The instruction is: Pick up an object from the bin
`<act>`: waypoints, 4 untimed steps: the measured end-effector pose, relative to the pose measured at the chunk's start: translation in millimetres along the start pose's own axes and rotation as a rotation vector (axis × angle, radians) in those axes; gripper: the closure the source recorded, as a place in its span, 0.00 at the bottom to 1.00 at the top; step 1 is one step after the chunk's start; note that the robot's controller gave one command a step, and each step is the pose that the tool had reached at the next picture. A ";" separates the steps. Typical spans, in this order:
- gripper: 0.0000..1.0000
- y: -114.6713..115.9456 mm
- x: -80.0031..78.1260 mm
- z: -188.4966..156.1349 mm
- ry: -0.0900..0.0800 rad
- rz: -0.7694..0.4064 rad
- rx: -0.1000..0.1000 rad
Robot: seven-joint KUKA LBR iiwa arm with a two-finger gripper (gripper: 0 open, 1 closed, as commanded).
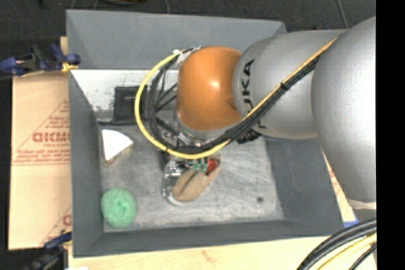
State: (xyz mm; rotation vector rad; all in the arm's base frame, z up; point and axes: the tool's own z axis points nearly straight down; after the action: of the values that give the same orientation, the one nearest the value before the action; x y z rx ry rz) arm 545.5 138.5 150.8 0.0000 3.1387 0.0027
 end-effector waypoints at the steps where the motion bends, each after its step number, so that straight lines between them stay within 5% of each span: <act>1: 0.00 -32.4 13.6 45.8 -0.008 -0.206 -0.001; 2: 0.00 -63.6 32.1 43.1 0.005 -0.328 0.001; 3: 0.00 -73.1 21.0 39.7 0.000 -0.158 0.001; 4: 0.00 -85.3 25.2 76.3 -0.001 -0.188 0.002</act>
Offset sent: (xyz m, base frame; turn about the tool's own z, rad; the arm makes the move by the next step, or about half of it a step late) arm -0.0421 -0.0783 -0.0103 -0.3644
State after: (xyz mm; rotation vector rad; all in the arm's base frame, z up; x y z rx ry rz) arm 520.5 53.3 74.3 -0.2950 3.1233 -0.0002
